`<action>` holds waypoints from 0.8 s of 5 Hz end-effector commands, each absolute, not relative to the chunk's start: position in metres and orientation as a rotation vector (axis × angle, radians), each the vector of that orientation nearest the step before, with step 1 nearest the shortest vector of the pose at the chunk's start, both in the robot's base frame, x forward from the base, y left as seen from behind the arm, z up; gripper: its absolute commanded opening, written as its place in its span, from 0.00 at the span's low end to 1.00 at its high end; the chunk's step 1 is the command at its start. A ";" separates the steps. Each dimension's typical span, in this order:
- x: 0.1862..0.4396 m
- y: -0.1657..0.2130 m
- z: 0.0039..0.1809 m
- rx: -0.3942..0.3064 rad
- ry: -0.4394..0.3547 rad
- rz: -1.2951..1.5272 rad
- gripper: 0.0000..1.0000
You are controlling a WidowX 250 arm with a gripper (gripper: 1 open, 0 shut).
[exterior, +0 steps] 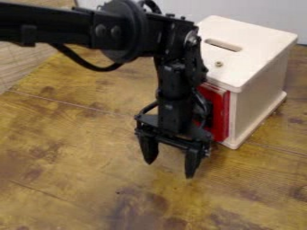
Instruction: Close the drawer
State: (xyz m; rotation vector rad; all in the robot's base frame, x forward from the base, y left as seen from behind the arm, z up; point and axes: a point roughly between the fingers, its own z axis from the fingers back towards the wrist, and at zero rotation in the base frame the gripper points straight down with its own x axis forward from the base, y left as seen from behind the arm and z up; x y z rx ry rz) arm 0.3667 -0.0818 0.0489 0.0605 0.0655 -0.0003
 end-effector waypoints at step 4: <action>0.383 -0.053 0.077 0.064 -0.052 -0.023 1.00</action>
